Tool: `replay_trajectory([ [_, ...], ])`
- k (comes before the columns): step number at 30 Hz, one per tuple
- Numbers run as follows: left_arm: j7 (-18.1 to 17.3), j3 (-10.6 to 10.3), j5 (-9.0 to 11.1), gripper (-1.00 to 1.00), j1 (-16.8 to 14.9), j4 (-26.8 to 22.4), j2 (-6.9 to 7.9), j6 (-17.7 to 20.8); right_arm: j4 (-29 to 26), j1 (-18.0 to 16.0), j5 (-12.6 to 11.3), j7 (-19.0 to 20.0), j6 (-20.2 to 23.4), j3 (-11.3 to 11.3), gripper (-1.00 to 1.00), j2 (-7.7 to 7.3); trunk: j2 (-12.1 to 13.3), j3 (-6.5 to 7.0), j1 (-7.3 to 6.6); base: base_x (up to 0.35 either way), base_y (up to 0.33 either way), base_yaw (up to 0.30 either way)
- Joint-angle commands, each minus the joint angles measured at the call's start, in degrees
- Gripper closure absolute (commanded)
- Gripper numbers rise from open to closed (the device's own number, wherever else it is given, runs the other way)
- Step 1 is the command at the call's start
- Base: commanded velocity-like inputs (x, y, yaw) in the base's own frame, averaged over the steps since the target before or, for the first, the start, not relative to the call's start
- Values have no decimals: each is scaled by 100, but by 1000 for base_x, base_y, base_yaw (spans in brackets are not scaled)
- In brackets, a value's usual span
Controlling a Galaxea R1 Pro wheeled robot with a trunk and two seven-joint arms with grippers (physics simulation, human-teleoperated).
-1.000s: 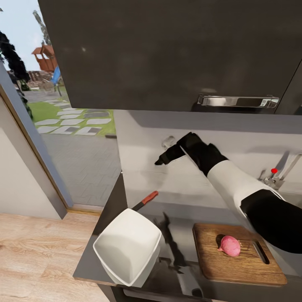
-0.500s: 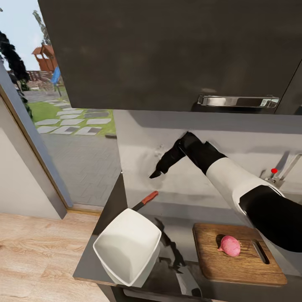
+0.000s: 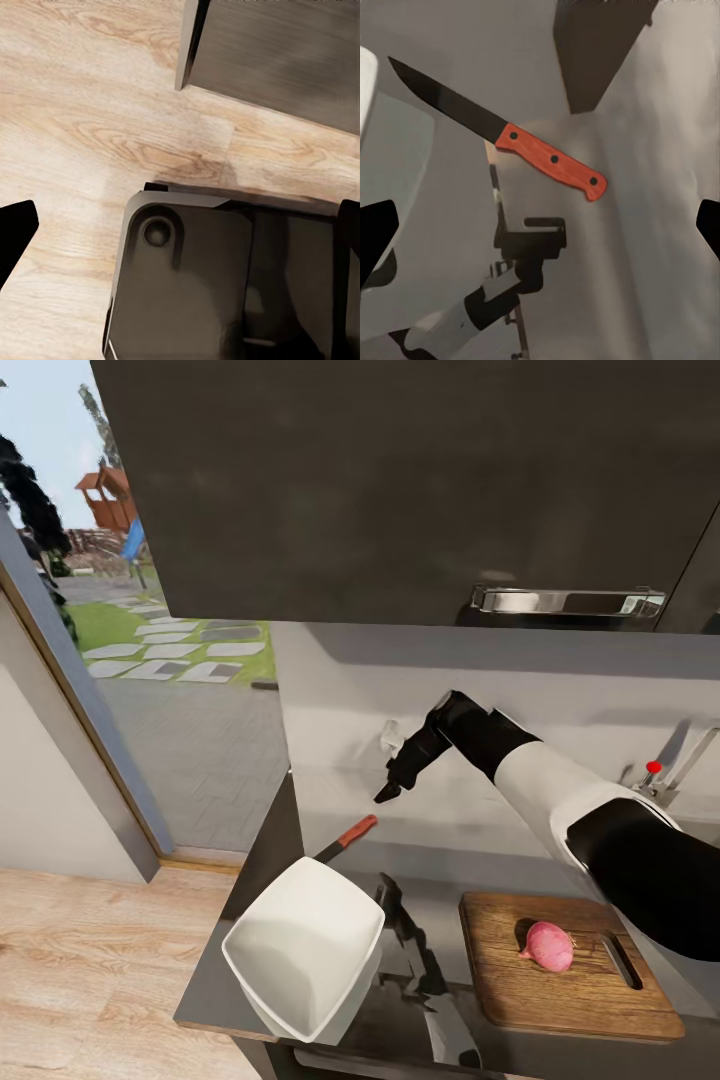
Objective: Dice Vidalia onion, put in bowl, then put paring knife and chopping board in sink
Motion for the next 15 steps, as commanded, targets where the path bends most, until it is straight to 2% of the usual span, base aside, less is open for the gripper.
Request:
replay_trajectory([
  [1, 5, 4, 55, -100, 2, -10, -3, 20, -8, -4, 18, 24, 40, -2, -100, -2, -11, -11, 4, 0, 0, 0],
  [15, 4, 4, 55, -100, 0, -5, -3, 20, -24, -4, 20, 75, 22, -11, -100, -7, -11, -74, 4, 0, 0, 0],
])
